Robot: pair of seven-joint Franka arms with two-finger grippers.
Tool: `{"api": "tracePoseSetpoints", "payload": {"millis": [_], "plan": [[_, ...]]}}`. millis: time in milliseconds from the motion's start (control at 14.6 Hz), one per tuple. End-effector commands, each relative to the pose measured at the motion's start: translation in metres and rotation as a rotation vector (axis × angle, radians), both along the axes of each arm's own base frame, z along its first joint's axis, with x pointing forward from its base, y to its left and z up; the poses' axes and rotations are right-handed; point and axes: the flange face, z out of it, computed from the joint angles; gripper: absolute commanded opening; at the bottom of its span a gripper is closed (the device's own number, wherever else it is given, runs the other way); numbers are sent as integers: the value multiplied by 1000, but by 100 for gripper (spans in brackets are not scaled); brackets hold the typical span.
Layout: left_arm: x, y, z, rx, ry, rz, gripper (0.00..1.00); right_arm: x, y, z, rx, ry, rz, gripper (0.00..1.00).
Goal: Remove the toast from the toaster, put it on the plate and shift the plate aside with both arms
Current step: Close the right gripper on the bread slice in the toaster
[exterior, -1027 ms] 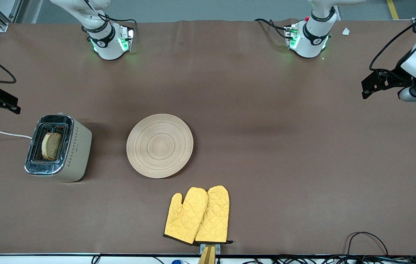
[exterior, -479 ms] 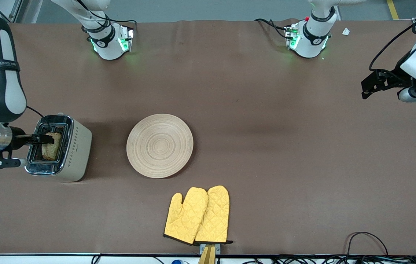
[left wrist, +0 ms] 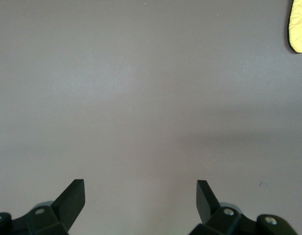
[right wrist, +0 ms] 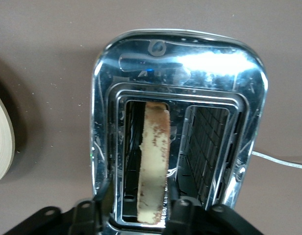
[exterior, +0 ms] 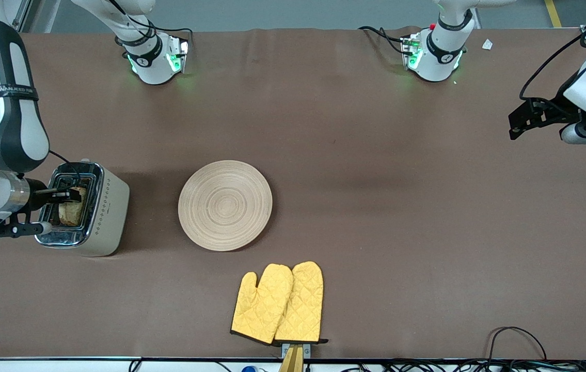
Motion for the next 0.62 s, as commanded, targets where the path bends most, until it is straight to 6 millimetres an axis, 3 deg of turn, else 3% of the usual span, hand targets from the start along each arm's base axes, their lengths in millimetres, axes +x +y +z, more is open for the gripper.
{"api": "tracePoseSetpoints", "payload": {"millis": [0,137,411,548], "plan": [[0,-3,3,-1,2,17,100,-5,-1,2,-11,1,9,1],[0,-3,3,-1,2,15,100,2,4,17,-21,-28,37,1],[0,-5,3,0,2,12,100,6,16,92,-33,-89,55,1],[0,-4,3,-1,2,14,100,8,48,120,-41,-143,94,1]]}}
